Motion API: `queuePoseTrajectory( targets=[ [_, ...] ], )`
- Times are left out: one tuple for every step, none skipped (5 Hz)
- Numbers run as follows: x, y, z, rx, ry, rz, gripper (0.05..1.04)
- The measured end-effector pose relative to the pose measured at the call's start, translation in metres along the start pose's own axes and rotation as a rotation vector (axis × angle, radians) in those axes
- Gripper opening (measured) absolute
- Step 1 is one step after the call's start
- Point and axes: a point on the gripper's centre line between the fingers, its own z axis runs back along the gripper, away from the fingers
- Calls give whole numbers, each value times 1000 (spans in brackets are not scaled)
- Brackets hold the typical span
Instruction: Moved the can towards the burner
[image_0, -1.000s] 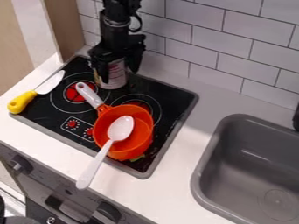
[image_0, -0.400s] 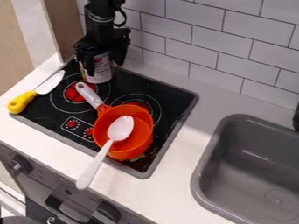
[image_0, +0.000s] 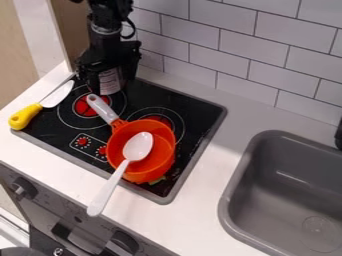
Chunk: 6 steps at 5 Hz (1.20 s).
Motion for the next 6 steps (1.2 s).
queuePoseTrajectory(
  targets=[
    [-5, -4, 21, -64, -13, -67, 991],
    [-13, -9, 39, -128, -27, -154, 991],
    [-33, 3, 49, -108, 12, -327, 991],
    [-49, 22, 49, -112, 54, -545, 991],
    [-48, 44, 46, -132, 60, -776, 991],
    [-41, 67, 44, -153, 60, -870, 991]
  ],
)
